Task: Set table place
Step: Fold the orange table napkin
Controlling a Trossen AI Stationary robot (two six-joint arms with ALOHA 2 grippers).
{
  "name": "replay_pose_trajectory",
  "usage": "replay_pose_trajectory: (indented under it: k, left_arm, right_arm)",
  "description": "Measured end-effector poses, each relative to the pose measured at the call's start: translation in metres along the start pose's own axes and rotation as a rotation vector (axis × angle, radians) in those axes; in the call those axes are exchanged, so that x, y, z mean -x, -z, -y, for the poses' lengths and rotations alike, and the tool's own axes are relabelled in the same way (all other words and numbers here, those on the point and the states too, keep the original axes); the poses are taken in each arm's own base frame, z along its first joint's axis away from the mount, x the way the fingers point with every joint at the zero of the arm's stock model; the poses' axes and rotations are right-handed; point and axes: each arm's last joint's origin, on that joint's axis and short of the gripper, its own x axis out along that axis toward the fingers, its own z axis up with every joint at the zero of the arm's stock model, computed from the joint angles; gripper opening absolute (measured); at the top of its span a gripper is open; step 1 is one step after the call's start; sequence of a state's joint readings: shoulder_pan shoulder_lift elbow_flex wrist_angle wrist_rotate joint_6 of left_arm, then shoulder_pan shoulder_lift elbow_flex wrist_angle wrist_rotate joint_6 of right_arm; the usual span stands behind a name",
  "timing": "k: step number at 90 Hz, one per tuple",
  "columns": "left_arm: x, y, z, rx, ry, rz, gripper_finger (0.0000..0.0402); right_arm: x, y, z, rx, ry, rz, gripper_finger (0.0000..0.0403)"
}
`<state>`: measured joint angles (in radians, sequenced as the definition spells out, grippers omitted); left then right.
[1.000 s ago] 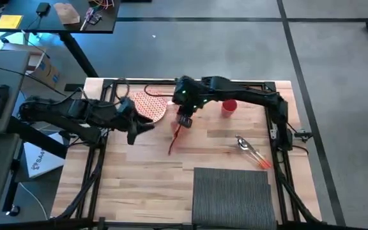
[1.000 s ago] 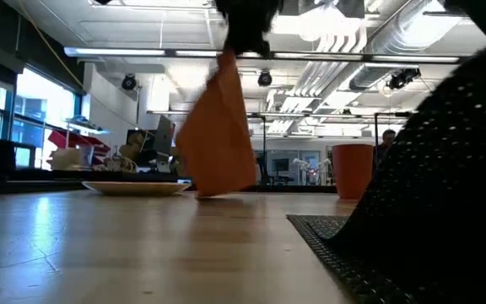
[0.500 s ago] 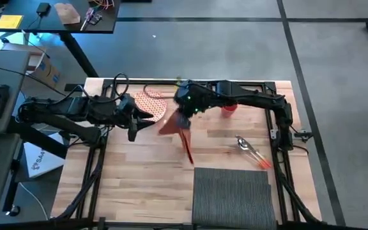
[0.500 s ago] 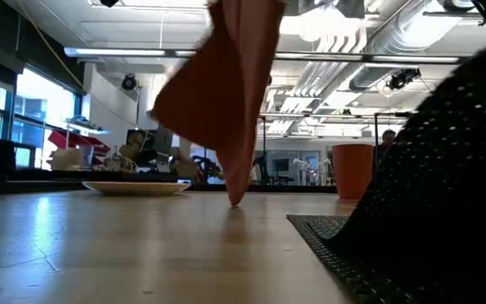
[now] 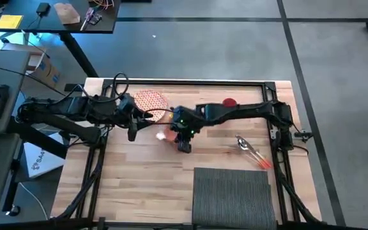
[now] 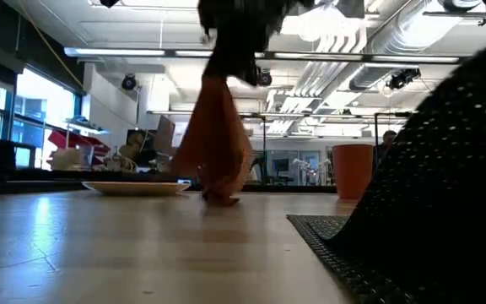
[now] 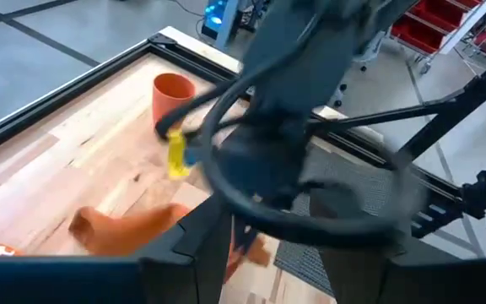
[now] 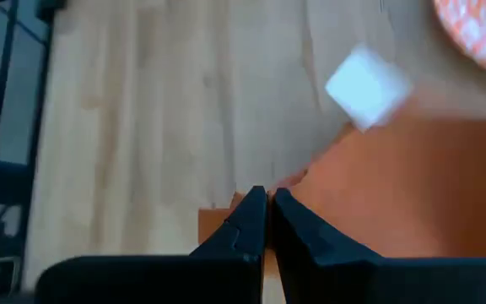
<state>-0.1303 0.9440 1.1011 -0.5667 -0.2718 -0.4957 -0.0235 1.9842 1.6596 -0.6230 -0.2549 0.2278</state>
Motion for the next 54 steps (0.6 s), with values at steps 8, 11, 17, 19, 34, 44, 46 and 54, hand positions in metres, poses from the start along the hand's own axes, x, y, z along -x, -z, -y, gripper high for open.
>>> replay_pose_trajectory:
  k: [8, 11, 17, 19, 34, 44, 46, 54]
  left_arm:
    - [0.000, 0.000, 0.000, 0.000, 0.000, 0.000, 0.0145]
    - [0.000, 0.000, 0.000, 0.000, -0.001, -0.001, 0.0145]
    - [0.000, 0.000, 0.000, -0.001, 0.001, -0.004, 0.0145]
    - [0.000, 0.000, 0.000, -0.002, 0.005, -0.006, 0.0145]
    - [0.000, 0.002, 0.000, -0.004, 0.019, -0.027, 0.0145]
    - [0.000, 0.002, 0.000, -0.005, 0.019, -0.031, 0.0145]
    - [0.000, 0.002, 0.000, -0.005, 0.020, -0.032, 0.0145]
    - [0.000, 0.002, 0.000, -0.006, 0.027, -0.036, 0.0145]
  right_arm:
    - [-0.009, 0.010, 0.005, -0.092, 0.020, -0.017, 0.0001]
    - [-0.011, 0.013, 0.007, -0.114, 0.033, -0.026, 0.0003]
    - [-0.016, 0.022, 0.010, -0.149, 0.051, -0.064, 0.0015]
    - [-0.017, 0.025, 0.011, -0.163, 0.057, -0.083, 0.0021]
    - [-0.023, 0.050, 0.015, -0.282, 0.164, -0.223, 0.0094]
    - [-0.022, 0.064, 0.011, -0.329, 0.251, -0.331, 0.0140]
    - [-0.021, 0.066, 0.010, -0.335, 0.266, -0.344, 0.0147]
    - [-0.021, 0.072, 0.004, -0.336, 0.267, -0.394, 0.0167]
